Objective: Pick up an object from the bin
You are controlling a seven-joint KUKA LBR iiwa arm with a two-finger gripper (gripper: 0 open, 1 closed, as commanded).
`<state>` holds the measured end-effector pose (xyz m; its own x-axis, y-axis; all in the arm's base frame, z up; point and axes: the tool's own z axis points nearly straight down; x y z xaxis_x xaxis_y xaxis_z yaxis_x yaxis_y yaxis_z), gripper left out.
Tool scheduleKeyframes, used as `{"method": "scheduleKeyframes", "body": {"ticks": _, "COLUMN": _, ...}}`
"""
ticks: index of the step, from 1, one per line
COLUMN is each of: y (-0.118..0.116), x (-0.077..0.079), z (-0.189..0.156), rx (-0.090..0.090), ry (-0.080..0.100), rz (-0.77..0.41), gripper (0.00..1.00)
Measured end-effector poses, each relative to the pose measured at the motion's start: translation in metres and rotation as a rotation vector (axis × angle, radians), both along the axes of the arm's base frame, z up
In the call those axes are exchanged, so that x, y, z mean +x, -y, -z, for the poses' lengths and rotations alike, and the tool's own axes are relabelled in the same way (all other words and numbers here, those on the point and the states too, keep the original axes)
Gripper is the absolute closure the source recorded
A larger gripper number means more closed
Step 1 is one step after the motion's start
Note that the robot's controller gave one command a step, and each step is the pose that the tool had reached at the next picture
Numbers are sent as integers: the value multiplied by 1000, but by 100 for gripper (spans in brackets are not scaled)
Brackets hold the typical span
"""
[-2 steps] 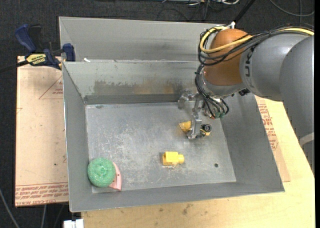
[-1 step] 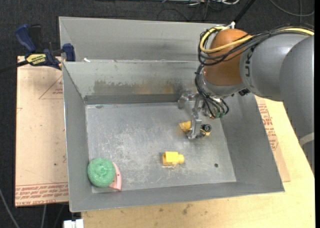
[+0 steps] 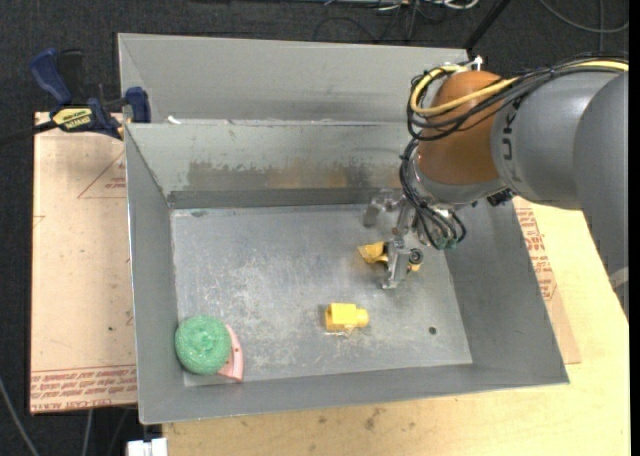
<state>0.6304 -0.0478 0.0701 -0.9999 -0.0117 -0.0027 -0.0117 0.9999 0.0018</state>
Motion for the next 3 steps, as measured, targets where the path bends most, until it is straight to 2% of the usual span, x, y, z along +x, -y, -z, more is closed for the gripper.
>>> {"method": "scheduleKeyframes", "body": {"ticks": 1, "y": 8, "x": 0, "z": 0, "rx": -1, "ry": 2, "rz": -6, "gripper": 100}}
{"method": "scheduleKeyframes", "body": {"ticks": 2, "y": 8, "x": 0, "z": 0, "rx": -2, "ry": 2, "rz": -6, "gripper": 100}}
{"method": "scheduleKeyframes", "body": {"ticks": 3, "y": 1, "x": 4, "z": -147, "rx": -2, "ry": 4, "rz": -23, "gripper": 100}}
